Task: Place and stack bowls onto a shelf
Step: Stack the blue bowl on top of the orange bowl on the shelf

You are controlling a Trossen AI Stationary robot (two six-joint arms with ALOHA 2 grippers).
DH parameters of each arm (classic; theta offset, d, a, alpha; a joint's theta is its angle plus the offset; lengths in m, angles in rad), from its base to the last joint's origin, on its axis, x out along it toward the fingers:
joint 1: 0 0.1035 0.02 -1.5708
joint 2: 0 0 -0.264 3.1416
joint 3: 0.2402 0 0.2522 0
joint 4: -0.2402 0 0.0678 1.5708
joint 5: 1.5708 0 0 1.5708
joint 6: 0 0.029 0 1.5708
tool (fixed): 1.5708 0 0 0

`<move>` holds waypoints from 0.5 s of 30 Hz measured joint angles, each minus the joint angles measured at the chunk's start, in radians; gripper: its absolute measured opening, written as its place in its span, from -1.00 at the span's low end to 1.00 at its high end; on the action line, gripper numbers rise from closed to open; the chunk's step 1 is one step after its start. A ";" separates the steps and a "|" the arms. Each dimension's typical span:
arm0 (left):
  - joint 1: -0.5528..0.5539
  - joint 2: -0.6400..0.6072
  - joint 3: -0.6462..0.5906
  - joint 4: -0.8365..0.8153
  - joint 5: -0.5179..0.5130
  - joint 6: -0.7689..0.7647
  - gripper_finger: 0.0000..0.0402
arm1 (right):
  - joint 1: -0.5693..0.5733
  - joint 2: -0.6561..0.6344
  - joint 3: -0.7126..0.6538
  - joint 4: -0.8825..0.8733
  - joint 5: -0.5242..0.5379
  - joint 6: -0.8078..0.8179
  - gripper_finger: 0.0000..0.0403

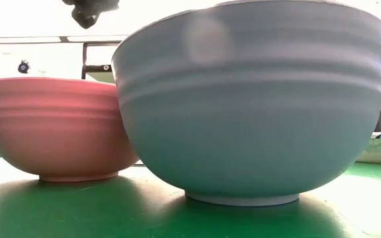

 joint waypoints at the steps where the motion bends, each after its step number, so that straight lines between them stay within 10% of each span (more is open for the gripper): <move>1: -0.015 0.000 0.000 0.000 -0.021 0.001 -0.61 | 0.002 0.019 0.013 0.001 0.003 -0.008 -0.31; 15: -0.251 0.024 0.000 0.028 -0.375 -0.027 -0.61 | 0.004 0.197 0.097 0.071 0.125 -0.104 -0.39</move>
